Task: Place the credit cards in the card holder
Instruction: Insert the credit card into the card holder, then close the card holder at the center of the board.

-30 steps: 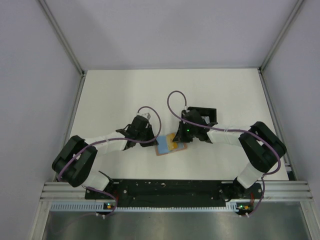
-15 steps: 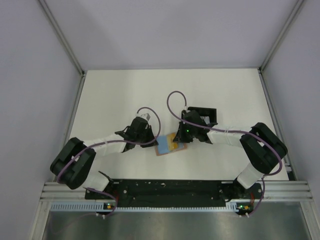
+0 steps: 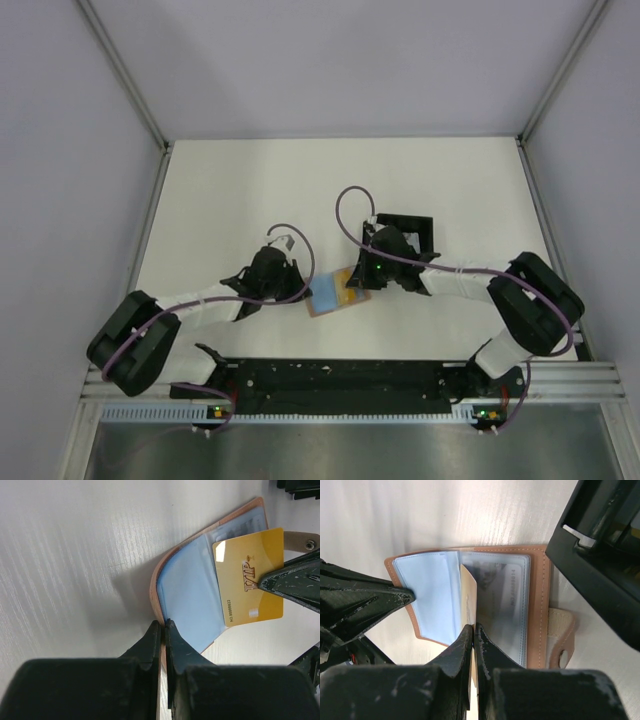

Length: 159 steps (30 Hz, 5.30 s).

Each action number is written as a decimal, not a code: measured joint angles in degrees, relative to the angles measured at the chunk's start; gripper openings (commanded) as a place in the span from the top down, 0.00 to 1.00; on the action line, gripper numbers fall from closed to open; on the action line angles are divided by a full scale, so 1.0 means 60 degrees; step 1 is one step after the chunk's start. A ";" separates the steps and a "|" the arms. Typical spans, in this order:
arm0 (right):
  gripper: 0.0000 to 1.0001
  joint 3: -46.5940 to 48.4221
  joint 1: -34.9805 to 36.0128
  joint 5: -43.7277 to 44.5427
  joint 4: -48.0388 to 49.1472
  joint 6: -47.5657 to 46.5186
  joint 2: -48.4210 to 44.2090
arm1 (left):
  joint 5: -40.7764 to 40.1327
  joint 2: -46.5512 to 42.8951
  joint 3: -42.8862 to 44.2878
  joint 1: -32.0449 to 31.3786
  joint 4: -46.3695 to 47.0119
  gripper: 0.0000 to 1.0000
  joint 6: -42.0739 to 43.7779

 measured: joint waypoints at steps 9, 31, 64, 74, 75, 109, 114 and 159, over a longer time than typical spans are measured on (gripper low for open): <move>1.00 -0.0004 0.0055 0.0022 0.0015 -0.0025 -0.0040 | 0.0036 -0.0073 -0.0124 0.0000 0.0189 1.00 0.0321; 1.00 0.0550 0.0127 -0.0379 0.0579 -0.0288 0.1071 | -0.0066 0.0091 0.0131 0.0025 -0.0036 0.95 0.0659; 0.57 0.1107 0.1683 0.1355 -0.0463 -0.0036 0.0994 | -0.0233 0.0113 0.0135 0.0069 -0.0004 0.90 0.0353; 0.60 0.1115 0.1683 0.0940 -0.0240 -0.0251 0.1107 | -0.0240 0.0113 0.0135 0.0073 -0.0007 0.90 0.0361; 0.60 0.1144 0.1683 0.0907 -0.0244 -0.0291 0.1126 | -0.0244 0.0113 0.0135 0.0073 -0.0004 0.90 0.0361; 0.53 0.1967 0.1730 0.1814 -0.0484 -0.0390 0.1610 | -0.0681 0.0000 0.0084 0.0106 -0.0025 1.00 0.0401; 0.54 0.2062 0.1628 0.1293 -0.0171 -0.0437 0.1832 | -0.0685 0.0091 0.0087 0.0127 0.0022 1.00 0.0466; 0.54 0.0827 0.1402 0.3483 -0.2816 -0.1355 -0.1184 | -0.0747 -0.0350 0.1829 0.0168 -0.4809 1.00 0.1734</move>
